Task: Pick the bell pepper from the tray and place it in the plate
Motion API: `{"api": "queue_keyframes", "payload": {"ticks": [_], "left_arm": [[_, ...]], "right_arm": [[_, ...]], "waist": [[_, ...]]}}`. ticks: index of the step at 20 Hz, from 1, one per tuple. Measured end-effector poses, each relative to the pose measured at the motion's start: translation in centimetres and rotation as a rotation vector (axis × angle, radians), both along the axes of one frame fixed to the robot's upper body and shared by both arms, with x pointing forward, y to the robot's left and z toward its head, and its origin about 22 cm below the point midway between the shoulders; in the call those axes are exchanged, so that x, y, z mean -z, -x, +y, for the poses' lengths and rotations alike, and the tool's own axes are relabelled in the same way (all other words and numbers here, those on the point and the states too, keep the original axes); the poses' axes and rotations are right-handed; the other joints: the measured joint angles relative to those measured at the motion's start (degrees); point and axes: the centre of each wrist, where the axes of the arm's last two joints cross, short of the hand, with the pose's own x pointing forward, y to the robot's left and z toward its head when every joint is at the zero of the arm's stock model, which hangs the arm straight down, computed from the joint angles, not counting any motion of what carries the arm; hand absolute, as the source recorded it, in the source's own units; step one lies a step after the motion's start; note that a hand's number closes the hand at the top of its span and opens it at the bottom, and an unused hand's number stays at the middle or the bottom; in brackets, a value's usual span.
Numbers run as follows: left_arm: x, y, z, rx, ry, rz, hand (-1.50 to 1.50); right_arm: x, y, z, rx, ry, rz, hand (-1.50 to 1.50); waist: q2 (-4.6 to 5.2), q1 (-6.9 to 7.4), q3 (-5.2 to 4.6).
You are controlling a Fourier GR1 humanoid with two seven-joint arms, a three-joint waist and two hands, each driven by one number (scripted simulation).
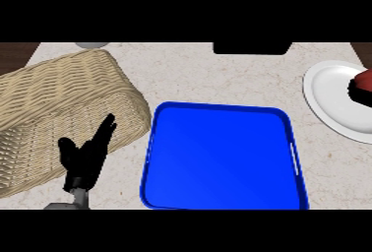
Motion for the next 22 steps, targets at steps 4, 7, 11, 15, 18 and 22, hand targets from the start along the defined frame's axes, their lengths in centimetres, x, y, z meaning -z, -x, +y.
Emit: {"api": "queue_keyframes", "payload": {"ticks": [4, 7, 11, 15, 18, 22], "left_arm": [[0.0, 0.0, 0.2, 0.016, 0.005, -0.01, 0.0], [-0.3, -0.2, -0.1, 0.027, 0.005, -0.016, 0.0], [-0.5, -0.3, -0.6, 0.035, 0.0, -0.02, 0.0], [-0.5, -0.2, -0.7, 0.035, -0.007, -0.026, 0.0], [-0.6, -0.4, -0.7, 0.032, -0.006, -0.019, 0.0], [-0.6, -0.3, -0.4, 0.025, -0.003, -0.017, 0.0]], "right_arm": [[0.5, 0.0, -3.0, 0.021, -0.023, 0.034, 1.5], [1.3, 0.6, -5.0, 0.039, -0.049, 0.184, -1.5], [1.8, 0.8, -6.3, -0.008, -0.097, 0.328, -1.5], [2.3, 0.9, -6.6, -0.083, -0.147, 0.323, -1.5], [2.2, 0.5, -6.4, -0.14, -0.178, 0.243, -1.5], [1.9, 0.1, -6.4, -0.166, -0.236, 0.081, -1.5]], "waist": [[0.17, 0.55, 0.01], [0.65, 1.36, -0.01], [0.96, 2.11, 0.06], [1.06, 2.33, 0.17], [1.13, 2.21, 0.22], [1.02, 1.86, 0.22]]}}
